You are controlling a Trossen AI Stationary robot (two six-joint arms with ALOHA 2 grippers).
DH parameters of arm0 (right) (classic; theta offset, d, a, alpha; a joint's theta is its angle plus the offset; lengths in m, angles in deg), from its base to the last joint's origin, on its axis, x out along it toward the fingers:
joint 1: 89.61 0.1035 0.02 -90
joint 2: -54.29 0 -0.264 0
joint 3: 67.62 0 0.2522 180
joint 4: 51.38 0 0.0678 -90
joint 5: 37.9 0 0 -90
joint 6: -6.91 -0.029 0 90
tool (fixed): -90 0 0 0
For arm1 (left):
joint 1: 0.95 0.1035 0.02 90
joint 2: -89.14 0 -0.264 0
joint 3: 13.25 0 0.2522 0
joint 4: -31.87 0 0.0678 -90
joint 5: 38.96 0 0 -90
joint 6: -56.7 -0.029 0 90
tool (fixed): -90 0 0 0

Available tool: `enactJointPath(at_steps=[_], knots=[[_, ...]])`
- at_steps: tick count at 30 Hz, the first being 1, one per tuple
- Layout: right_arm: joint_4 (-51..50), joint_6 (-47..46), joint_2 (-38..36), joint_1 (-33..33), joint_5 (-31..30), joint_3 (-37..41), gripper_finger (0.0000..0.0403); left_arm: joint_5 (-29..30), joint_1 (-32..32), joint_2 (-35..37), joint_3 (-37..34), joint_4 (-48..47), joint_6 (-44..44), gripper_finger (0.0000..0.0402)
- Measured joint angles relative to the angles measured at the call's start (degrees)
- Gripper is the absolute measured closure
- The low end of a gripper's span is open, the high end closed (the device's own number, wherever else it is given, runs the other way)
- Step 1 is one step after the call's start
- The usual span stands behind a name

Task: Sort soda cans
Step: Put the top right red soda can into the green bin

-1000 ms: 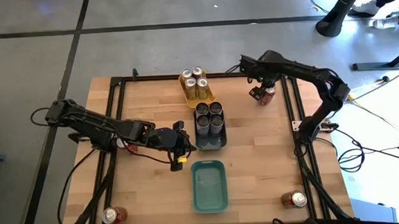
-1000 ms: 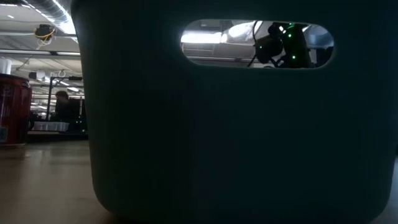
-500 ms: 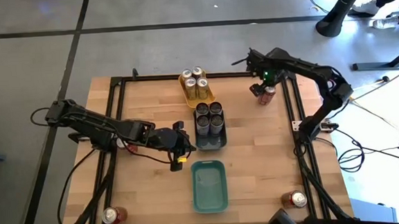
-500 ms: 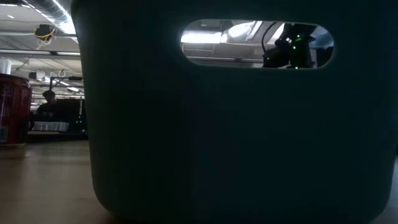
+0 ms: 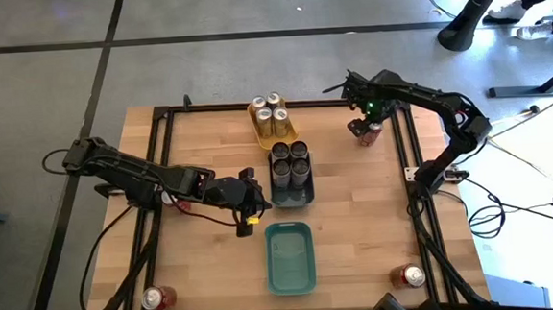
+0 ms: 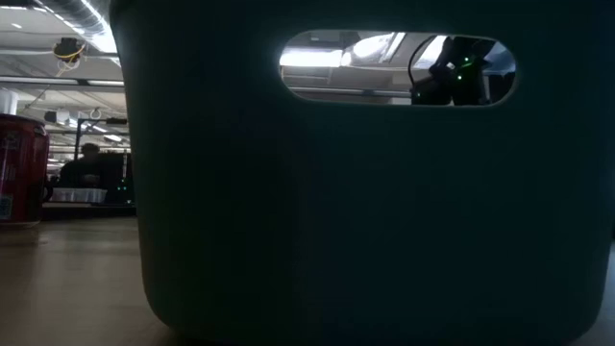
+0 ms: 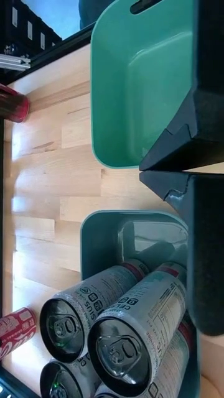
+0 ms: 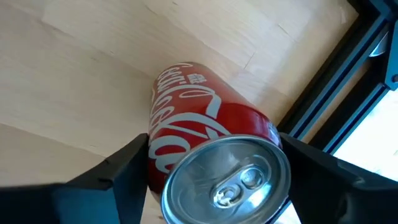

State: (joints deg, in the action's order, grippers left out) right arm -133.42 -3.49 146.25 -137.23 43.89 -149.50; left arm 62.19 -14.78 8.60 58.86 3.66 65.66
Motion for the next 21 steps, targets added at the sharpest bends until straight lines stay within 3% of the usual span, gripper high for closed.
enactJointPath(at_steps=[11, 21], knots=[[-0.5, -0.5, -8.8, 6.1, 1.4, 0.3, 0.0113, 0.0, 0.0, 0.0, 0.0, 0.1, 1.1, 0.0401], [-4.2, -7.5, -21.7, 26.4, 6.5, -0.8, 0.0116, 0.0, -0.5, 0.0, 0.0, 0.3, 4.7, 0.0401]])
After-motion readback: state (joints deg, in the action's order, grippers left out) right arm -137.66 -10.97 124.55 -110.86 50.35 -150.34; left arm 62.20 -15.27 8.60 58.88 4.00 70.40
